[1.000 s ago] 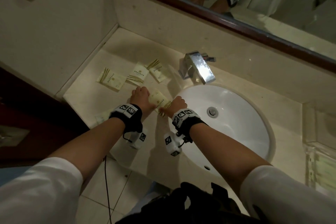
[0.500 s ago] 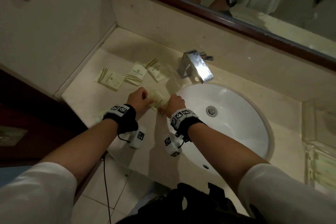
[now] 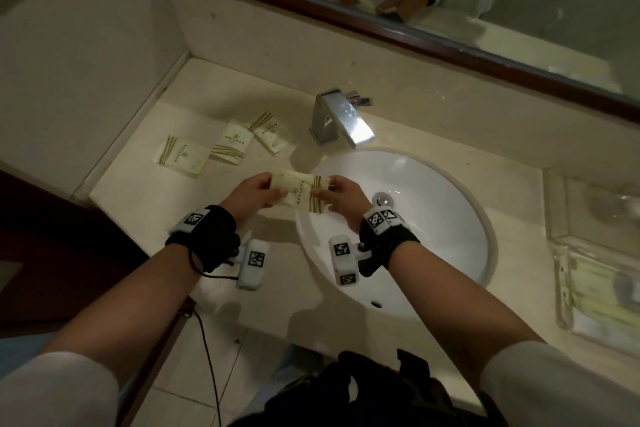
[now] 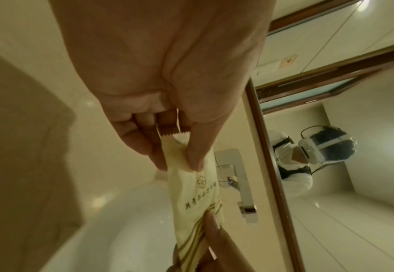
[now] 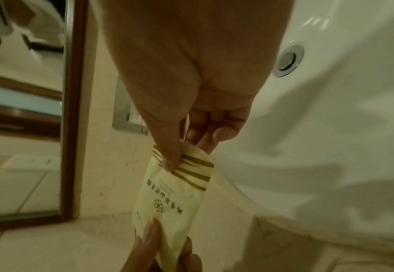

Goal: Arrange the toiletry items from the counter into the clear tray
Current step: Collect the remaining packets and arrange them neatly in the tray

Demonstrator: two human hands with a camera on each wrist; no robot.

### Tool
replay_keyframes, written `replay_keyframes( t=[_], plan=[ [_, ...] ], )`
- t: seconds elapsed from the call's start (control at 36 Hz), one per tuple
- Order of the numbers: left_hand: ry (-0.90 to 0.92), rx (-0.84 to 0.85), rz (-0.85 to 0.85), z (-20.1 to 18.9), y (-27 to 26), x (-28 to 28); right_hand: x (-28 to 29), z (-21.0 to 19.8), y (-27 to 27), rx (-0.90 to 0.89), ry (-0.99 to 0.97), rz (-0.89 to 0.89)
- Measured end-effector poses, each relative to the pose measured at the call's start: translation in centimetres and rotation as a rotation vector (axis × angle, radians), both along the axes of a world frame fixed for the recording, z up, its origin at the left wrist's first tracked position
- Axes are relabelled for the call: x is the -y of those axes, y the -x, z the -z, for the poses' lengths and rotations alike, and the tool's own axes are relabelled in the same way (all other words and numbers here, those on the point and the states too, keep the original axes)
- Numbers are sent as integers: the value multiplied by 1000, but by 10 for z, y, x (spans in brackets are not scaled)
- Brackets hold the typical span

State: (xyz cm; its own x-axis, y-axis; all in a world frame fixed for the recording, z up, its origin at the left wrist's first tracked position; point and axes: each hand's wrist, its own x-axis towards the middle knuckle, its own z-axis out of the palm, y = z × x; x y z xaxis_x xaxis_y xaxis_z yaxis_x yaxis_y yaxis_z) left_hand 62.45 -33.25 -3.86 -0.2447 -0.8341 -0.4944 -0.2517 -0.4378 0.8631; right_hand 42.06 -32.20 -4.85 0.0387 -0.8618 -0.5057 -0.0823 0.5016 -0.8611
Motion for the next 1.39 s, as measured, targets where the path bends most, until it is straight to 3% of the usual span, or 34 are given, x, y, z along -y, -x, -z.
replay_keyframes(
  t=[0.22, 0.39, 0.69, 1.14, 1.39],
  plan=[
    [-77, -144, 97, -22, 57, -12, -29, -10, 56, 87, -14, 114],
    [-37, -94, 178, -37, 107, -33, -61, -15, 110, 133, 0, 167],
    [27, -14, 274, -51, 251, -90, -140, -21, 248, 143, 52, 267],
    [36, 27, 461, -25, 479, -166, -262, -19, 455, 31, 62, 506],
    [65, 158, 520, -13, 542, -185, -295, -4, 508, -163, 52, 578]
  ],
)
